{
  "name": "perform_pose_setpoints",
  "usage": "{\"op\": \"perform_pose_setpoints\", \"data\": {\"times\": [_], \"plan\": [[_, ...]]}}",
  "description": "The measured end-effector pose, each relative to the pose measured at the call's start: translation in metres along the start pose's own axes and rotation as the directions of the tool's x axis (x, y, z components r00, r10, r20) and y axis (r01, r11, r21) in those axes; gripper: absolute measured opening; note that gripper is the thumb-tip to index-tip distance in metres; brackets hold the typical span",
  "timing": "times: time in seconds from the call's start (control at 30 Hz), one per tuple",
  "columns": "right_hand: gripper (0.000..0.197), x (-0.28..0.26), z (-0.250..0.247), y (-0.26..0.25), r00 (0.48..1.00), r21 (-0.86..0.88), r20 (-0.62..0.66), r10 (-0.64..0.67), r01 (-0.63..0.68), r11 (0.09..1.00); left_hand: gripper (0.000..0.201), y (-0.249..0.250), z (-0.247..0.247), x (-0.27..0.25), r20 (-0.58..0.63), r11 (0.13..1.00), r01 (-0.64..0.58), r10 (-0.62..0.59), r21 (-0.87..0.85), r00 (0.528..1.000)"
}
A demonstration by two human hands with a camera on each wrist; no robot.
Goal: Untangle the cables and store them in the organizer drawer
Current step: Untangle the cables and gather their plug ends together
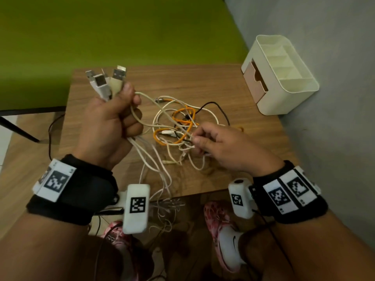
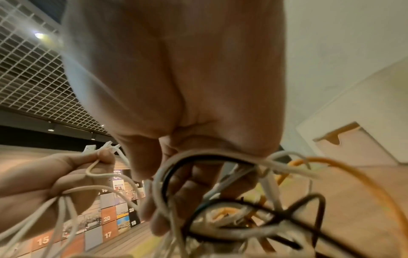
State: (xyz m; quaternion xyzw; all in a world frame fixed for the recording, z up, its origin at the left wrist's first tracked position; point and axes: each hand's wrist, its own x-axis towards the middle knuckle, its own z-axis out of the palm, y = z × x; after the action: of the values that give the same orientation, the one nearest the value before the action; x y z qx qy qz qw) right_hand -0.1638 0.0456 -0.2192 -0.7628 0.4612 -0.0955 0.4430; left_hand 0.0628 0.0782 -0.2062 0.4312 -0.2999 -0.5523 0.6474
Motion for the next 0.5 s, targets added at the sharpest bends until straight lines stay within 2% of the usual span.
{"op": "perform_pose_setpoints", "data": {"times": [0.1, 0.17, 0.2, 0.27, 0.33, 0.37, 0.4, 0.43, 0.5], "plan": [[0.014, 0.000, -0.007, 0.001, 0.996, -0.114, -0.084, -0.035, 0.025, 0.993, 0.039, -0.002, -0.006, 0.002, -0.013, 0.997, 0.026, -0.025, 0.075, 1.000], [0.015, -0.002, -0.008, 0.004, 0.985, -0.130, -0.158, -0.067, 0.047, 0.990, 0.035, -0.003, -0.011, 0.003, -0.014, 0.968, 0.055, -0.054, 0.246, 0.998], [0.015, -0.003, -0.008, 0.005, 0.976, -0.148, -0.198, -0.092, 0.063, 0.987, 0.031, -0.002, -0.013, 0.003, -0.023, 0.929, 0.070, -0.067, 0.364, 0.998], [0.016, -0.003, -0.009, 0.011, 0.956, -0.226, -0.251, -0.150, 0.093, 0.970, 0.024, -0.002, -0.014, 0.001, -0.081, 0.786, 0.089, -0.050, 0.612, 0.995], [0.018, -0.001, -0.011, 0.016, 0.956, -0.396, -0.235, -0.176, 0.071, 0.916, 0.019, -0.002, -0.013, -0.001, -0.143, 0.666, 0.063, 0.067, 0.743, 0.987], [0.019, 0.000, -0.010, 0.018, 0.956, -0.498, -0.227, -0.185, 0.049, 0.866, 0.017, -0.002, -0.013, -0.001, -0.157, 0.661, 0.029, 0.135, 0.750, 0.978], [0.020, 0.001, -0.009, 0.021, 0.950, -0.580, -0.230, -0.211, 0.040, 0.814, 0.016, -0.002, -0.013, 0.000, -0.164, 0.694, -0.007, 0.180, 0.720, 0.970], [0.020, 0.002, -0.006, 0.023, 0.937, -0.630, -0.240, -0.252, 0.047, 0.775, 0.016, -0.002, -0.012, 0.002, -0.169, 0.757, -0.031, 0.186, 0.653, 0.968], [0.021, 0.004, -0.001, 0.023, 0.905, -0.655, -0.271, -0.328, 0.077, 0.752, 0.017, -0.005, -0.006, 0.001, -0.128, 0.866, -0.026, 0.104, 0.500, 0.986]]}}
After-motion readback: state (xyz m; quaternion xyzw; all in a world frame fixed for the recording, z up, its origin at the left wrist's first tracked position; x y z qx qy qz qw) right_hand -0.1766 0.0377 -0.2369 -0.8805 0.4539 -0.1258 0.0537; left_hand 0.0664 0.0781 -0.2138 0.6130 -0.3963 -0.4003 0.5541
